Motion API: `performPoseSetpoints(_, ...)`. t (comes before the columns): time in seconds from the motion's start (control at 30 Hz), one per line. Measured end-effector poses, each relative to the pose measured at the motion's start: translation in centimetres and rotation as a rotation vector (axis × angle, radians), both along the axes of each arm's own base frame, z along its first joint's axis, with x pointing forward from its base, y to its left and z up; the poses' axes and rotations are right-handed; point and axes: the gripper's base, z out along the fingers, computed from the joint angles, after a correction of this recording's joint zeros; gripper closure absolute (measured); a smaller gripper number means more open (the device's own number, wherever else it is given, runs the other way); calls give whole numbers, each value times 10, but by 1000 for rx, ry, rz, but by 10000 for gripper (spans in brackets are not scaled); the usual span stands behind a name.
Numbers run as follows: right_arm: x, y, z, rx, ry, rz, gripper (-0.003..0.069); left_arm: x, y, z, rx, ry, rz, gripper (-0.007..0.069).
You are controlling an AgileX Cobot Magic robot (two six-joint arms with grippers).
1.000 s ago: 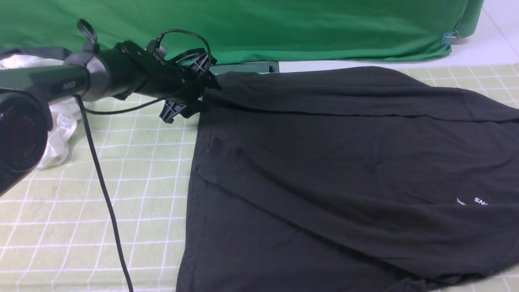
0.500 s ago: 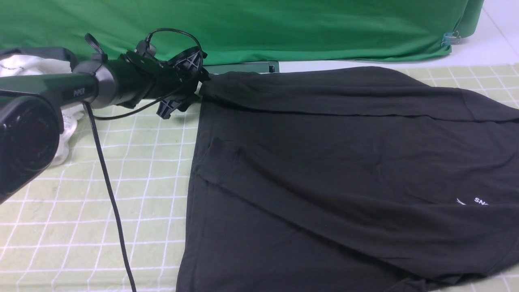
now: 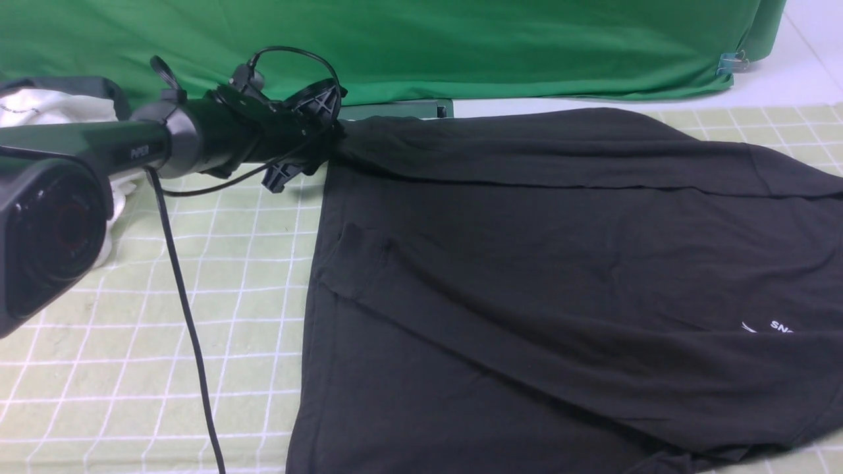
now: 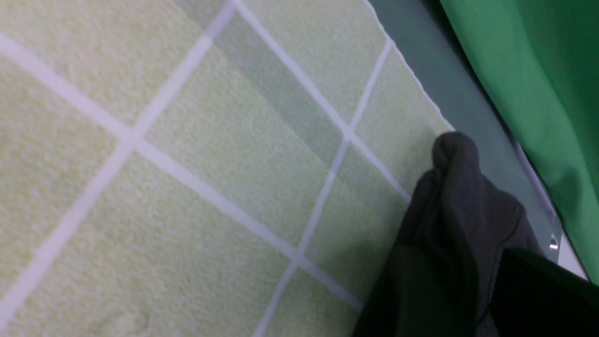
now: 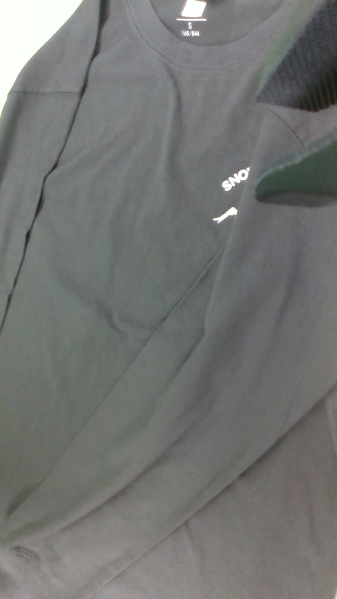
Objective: Fold a long-sleeved shirt over a green coffee tablecloth.
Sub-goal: 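Grab the top left corner of the dark shirt with the left gripper, then fold the left side of the dark shirt inward over its body with the left gripper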
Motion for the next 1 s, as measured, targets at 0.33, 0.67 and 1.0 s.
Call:
performPoseSetpoints(0.33,0,0,-1,0,-3,-1,421,1,1,-5,7,-1,9,410)
performPoseSetpoints(0.67,1,0,-1,1,-6,-2,421,9,-9,62,87,-152,-181,611)
performPoseSetpoints(1.0,1,0,-1,1,-6,-2,421,-27,-27,181,-73,-226,-399,611)
